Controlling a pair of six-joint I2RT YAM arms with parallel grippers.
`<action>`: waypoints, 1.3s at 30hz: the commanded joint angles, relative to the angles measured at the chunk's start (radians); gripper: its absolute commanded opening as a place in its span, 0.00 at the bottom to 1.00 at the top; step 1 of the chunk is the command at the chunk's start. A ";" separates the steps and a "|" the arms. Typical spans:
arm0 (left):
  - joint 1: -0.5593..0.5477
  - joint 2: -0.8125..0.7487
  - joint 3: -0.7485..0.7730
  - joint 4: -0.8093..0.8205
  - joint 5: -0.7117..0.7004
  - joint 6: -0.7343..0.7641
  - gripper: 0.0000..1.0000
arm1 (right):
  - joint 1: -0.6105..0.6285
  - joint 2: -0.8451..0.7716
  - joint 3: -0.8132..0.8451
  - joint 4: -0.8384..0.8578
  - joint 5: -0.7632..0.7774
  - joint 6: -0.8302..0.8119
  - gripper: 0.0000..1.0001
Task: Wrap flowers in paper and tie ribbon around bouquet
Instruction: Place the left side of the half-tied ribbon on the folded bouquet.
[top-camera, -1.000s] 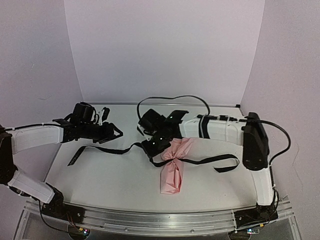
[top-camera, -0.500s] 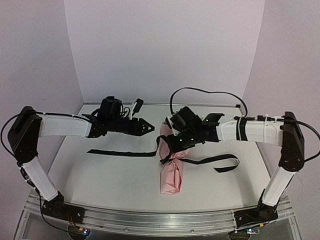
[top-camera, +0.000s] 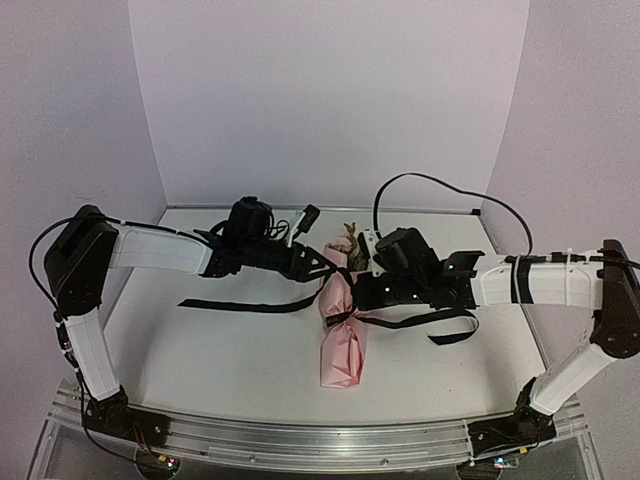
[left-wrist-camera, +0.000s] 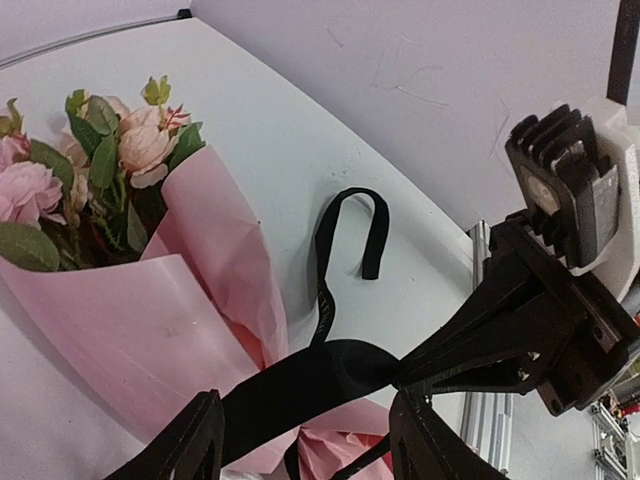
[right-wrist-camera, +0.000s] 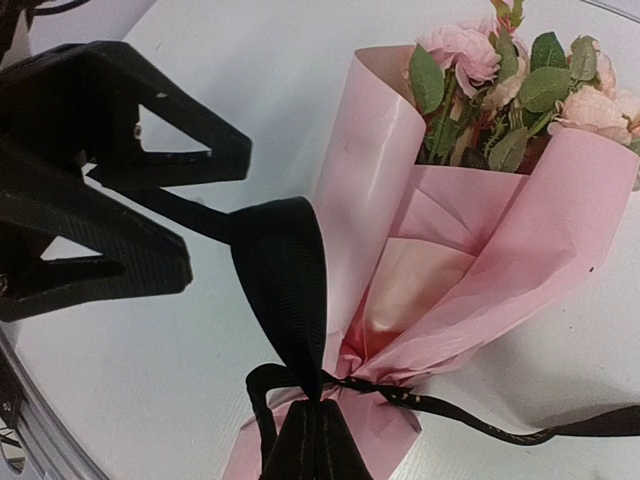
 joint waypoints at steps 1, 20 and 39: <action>-0.005 0.017 0.088 0.018 0.105 0.055 0.58 | -0.001 -0.082 -0.058 0.087 -0.024 -0.020 0.00; -0.101 0.088 0.109 -0.033 0.149 0.044 0.27 | -0.039 -0.132 -0.126 0.094 0.146 0.084 0.00; -0.146 0.204 0.173 -0.108 0.006 0.000 0.09 | -0.181 0.015 -0.081 0.058 0.110 0.246 0.00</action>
